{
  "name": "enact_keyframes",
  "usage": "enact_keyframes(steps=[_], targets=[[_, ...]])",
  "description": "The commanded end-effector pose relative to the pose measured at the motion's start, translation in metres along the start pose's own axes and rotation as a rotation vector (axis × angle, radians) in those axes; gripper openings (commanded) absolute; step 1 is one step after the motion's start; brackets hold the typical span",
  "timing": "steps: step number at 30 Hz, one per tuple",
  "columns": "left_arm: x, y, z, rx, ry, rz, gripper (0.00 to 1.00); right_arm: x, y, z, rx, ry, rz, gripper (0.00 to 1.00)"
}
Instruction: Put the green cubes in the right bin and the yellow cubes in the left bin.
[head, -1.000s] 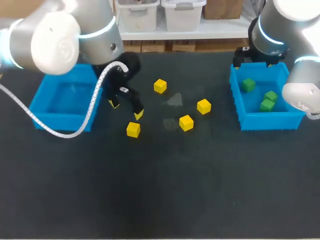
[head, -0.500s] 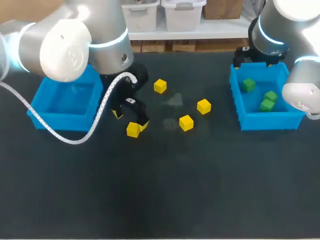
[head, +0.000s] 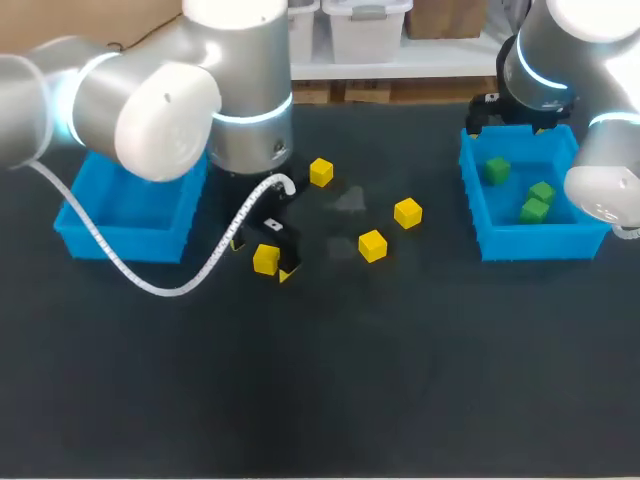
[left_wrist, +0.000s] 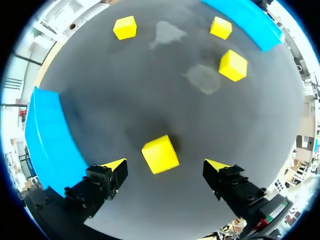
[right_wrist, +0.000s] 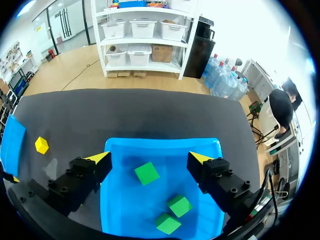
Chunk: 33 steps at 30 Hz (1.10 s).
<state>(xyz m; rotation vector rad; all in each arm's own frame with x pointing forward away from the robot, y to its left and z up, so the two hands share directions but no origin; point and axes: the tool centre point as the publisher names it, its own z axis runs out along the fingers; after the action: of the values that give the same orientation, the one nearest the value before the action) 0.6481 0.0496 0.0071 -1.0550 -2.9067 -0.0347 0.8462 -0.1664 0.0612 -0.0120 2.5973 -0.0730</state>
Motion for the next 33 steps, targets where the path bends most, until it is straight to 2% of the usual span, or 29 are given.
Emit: enact_keyframes(steps=[1, 12, 13, 14, 16, 28, 31, 33], targets=[[-0.014, 0.007, 0.007, -0.013, 0.036, -0.007, 1.00, 0.002, 0.000, -0.001, 0.000, -0.005, 0.001, 1.00], [-0.021, 0.015, 0.008, -0.027, 0.013, -0.027, 1.00, 0.002, 0.000, -0.001, 0.000, -0.005, 0.001, 1.00], [-0.021, 0.015, 0.008, -0.024, 0.010, -0.027, 0.89, 0.002, 0.000, -0.001, 0.000, -0.005, 0.001, 1.00], [-0.021, 0.014, 0.008, -0.021, 0.008, -0.028, 0.71, 0.002, 0.000, -0.001, 0.000, -0.005, 0.001, 1.00], [-0.021, 0.013, 0.009, -0.022, 0.007, -0.018, 0.00, 0.002, 0.000, -0.001, 0.000, -0.005, 0.001, 1.00], [-0.017, 0.007, 0.006, -0.008, 0.031, 0.027, 0.00, 0.002, 0.000, -0.001, 0.000, -0.005, 0.001, 1.00], [-0.017, 0.010, 0.001, -0.013, 0.006, 0.022, 0.00, 0.002, 0.000, -0.001, 0.000, -0.005, 0.001, 1.00], [-0.018, 0.018, -0.010, -0.031, -0.044, -0.003, 0.00, 0.002, 0.000, -0.001, 0.000, -0.005, 0.001, 1.00]])
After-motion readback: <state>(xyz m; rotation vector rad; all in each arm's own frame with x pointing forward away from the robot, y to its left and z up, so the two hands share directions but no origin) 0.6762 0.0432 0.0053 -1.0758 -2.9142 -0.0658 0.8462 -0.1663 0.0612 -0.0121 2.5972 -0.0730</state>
